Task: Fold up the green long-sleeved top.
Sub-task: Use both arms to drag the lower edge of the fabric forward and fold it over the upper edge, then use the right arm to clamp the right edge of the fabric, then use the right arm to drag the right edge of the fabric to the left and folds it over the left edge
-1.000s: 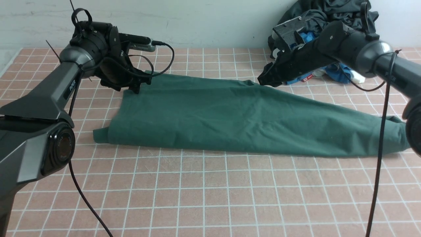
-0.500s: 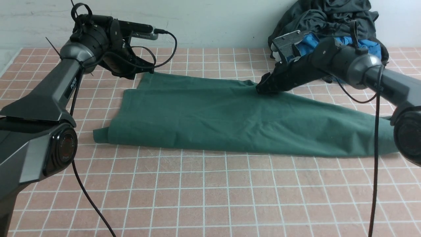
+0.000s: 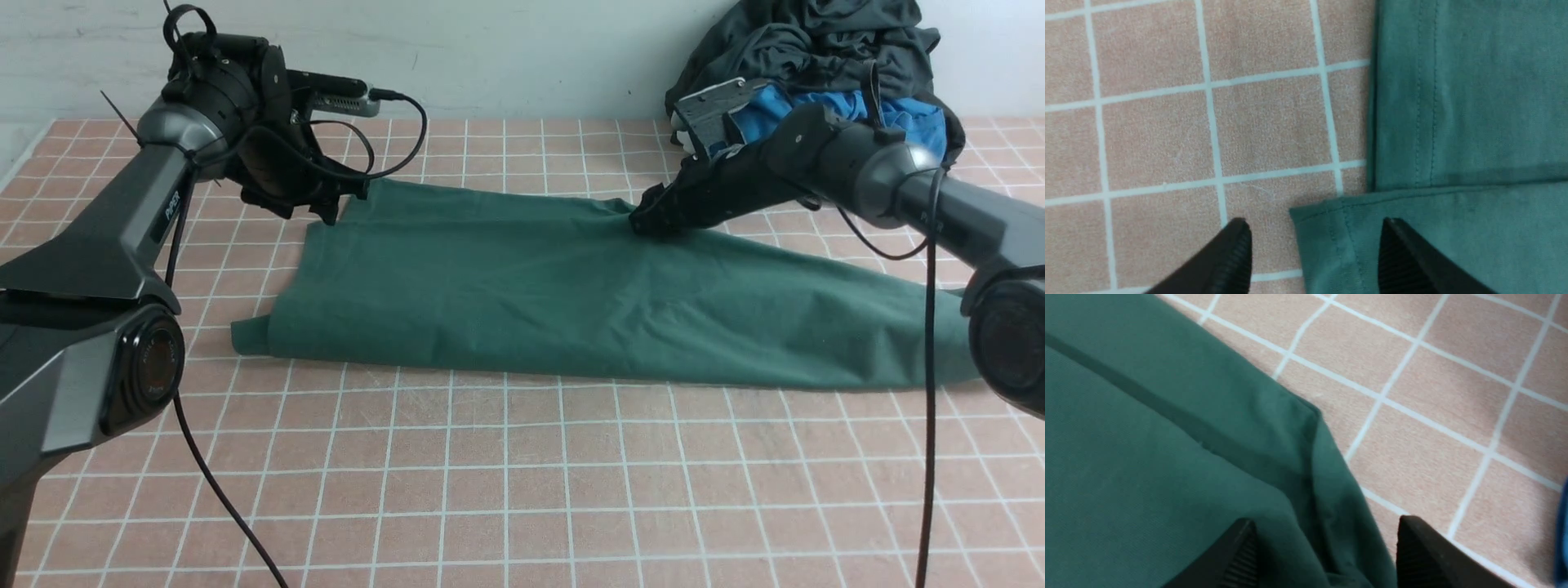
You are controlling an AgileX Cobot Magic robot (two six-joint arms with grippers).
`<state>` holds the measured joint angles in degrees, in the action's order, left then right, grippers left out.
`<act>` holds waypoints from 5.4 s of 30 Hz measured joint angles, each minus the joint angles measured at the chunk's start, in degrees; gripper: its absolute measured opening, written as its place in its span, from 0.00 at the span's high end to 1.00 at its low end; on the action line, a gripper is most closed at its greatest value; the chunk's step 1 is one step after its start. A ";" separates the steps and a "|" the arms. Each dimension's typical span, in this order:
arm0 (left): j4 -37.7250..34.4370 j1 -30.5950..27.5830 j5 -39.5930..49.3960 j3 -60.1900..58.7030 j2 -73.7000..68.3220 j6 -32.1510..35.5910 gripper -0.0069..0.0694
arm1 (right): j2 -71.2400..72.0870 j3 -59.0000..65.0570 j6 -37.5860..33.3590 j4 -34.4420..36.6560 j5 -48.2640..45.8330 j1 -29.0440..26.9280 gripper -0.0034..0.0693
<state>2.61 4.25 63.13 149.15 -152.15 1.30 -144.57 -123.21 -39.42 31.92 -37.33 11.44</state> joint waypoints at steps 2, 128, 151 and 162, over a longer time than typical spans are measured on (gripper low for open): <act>0.00 -0.13 -0.08 0.00 -0.60 -0.60 0.41 | 0.00 0.00 -0.36 -0.05 0.00 0.42 0.40; -11.14 -4.48 -32.09 -111.00 105.71 8.57 0.91 | 9.77 -5.13 33.31 -9.20 -14.97 17.93 0.89; -11.35 -4.48 -32.09 -111.00 105.71 8.57 0.91 | 13.58 -7.48 30.77 -27.90 -26.04 19.32 0.73; -14.15 -4.48 -33.26 -111.00 105.71 8.57 0.91 | 1.44 -6.24 28.50 -14.46 -7.09 23.75 0.97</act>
<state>-11.54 -0.23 29.87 38.16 -46.44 9.87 -143.14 -129.46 -10.92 17.45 -44.42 35.18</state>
